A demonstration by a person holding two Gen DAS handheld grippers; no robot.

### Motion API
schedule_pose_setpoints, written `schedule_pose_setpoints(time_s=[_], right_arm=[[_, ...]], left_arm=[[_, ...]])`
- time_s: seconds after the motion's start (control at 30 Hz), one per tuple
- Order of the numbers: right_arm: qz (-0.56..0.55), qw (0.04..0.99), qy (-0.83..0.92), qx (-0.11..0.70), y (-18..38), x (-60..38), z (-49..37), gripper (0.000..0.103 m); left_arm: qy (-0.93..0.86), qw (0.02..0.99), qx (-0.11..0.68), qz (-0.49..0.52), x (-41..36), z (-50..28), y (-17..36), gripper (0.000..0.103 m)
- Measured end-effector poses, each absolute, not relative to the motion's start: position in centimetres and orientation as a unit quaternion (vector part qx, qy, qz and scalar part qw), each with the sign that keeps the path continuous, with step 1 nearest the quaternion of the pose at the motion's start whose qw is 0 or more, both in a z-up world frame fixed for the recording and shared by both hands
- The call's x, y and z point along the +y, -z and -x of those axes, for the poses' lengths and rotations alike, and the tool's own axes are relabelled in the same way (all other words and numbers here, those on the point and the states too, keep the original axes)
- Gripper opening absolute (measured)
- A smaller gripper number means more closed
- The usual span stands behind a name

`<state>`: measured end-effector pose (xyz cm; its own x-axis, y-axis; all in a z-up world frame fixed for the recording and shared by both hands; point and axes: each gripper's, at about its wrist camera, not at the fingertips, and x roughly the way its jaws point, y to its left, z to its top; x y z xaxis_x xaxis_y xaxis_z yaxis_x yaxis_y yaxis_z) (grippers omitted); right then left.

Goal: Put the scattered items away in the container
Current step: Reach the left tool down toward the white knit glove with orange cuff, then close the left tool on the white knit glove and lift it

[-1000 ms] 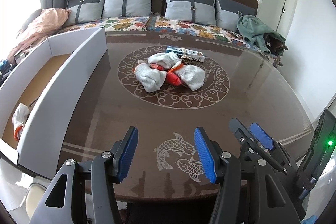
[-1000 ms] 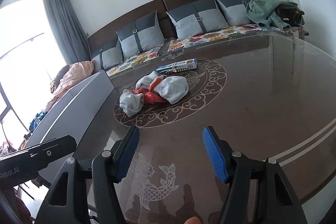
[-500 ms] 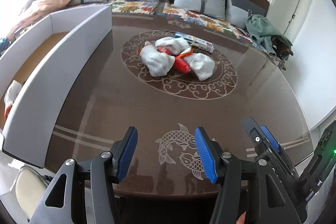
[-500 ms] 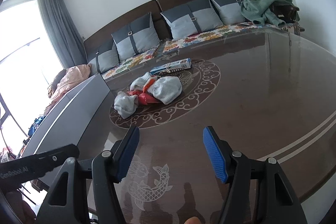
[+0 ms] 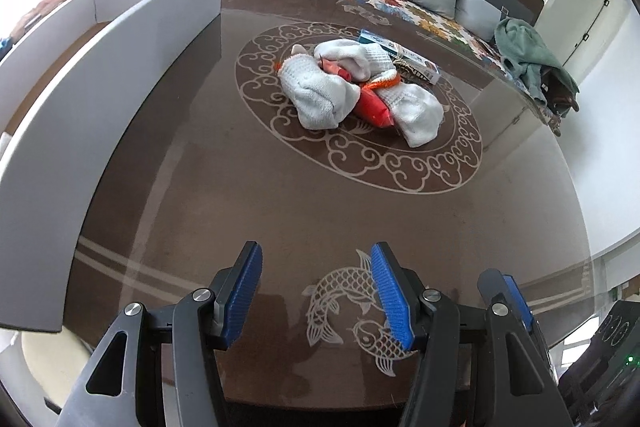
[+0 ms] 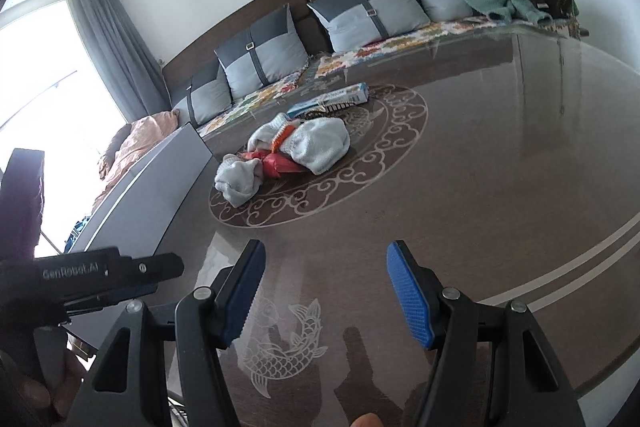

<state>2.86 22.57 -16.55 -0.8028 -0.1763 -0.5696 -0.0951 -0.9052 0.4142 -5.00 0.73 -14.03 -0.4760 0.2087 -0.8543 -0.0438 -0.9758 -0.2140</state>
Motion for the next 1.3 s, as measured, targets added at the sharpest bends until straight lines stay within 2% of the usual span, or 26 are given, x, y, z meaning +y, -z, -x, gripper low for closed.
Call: schedule_pose_setpoints(time_s=[0.33, 0.63, 0.7, 0.77, 0.8, 1.0, 1.23, 1.3], right_arm=[[-0.328, 0.017, 0.915, -0.233, 17.8, 23.2, -2.3, 0.064], [-0.333, 0.022, 0.913, -0.236, 18.1, 23.2, -2.1, 0.064], [-0.334, 0.024, 0.912, -0.236, 18.2, 23.1, -2.1, 0.064], [-0.335, 0.027, 0.912, -0.236, 18.2, 23.1, -2.0, 0.064], [-0.335, 0.028, 0.912, -0.236, 18.2, 23.0, -2.0, 0.064], [-0.340, 0.035, 0.909, -0.238, 18.5, 22.9, -1.8, 0.064], [-0.345, 0.032, 0.905, -0.246, 18.8, 23.2, -1.6, 0.064], [-0.347, 0.029, 0.904, -0.248, 18.9, 23.3, -1.6, 0.064]], left_arm=[[-0.853, 0.052, -0.096, 0.511, -0.9, 8.3, 13.8, 0.056], [-0.826, 0.069, -0.152, 0.539, -1.4, 16.1, 13.8, 0.057], [-0.815, 0.078, -0.165, 0.549, -1.4, 17.8, 13.9, 0.062], [-0.809, 0.080, -0.174, 0.556, -1.4, 19.3, 14.0, 0.074], [-0.806, 0.078, -0.176, 0.560, -1.4, 20.0, 14.1, 0.075], [-0.794, 0.050, -0.178, 0.580, -1.3, 23.2, 15.2, 0.075], [-0.761, 0.045, -0.220, 0.609, -1.0, 25.0, 17.6, 0.075], [-0.760, 0.044, -0.217, 0.611, -0.8, 25.3, 18.1, 0.073]])
